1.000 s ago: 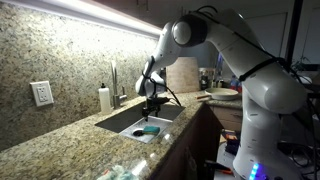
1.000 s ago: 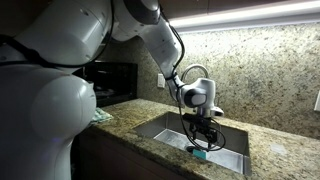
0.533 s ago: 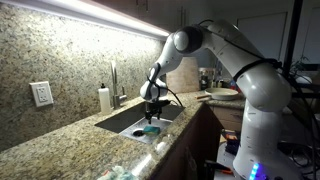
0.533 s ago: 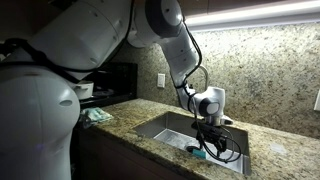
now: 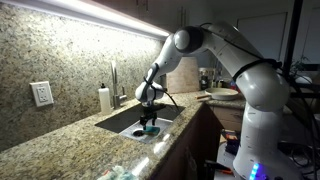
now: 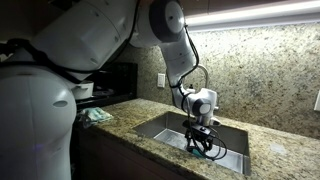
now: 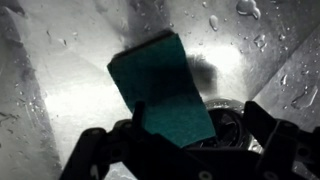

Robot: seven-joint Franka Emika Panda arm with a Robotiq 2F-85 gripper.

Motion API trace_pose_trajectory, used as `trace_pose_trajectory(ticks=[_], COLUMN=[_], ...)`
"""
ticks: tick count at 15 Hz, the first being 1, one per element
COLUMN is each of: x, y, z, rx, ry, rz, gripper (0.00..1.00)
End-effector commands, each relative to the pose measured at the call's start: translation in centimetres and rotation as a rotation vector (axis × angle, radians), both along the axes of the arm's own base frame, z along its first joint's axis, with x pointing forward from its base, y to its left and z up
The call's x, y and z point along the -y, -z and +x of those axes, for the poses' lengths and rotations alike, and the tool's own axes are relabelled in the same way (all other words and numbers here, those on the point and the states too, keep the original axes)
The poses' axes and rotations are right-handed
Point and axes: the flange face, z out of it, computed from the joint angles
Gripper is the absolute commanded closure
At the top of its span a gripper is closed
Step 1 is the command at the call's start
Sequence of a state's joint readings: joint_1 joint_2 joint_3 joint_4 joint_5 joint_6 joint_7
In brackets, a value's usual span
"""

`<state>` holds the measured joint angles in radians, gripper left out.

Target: Push the faucet to the left, use the sponge in the sink to wipe the sink

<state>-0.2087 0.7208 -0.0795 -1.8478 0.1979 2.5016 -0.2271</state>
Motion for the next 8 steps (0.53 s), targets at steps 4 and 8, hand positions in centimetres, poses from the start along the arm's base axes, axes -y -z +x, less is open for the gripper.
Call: trace_pose_trajectory(ticks=[4, 8], x=[0.3, -0.1], y=[2.1, 1.6], z=[0.2, 1.6], rx=[-0.016, 0.018], ry=[-0.038, -0.081], rz=[-0.050, -0.104], gripper=[0.00, 0.00])
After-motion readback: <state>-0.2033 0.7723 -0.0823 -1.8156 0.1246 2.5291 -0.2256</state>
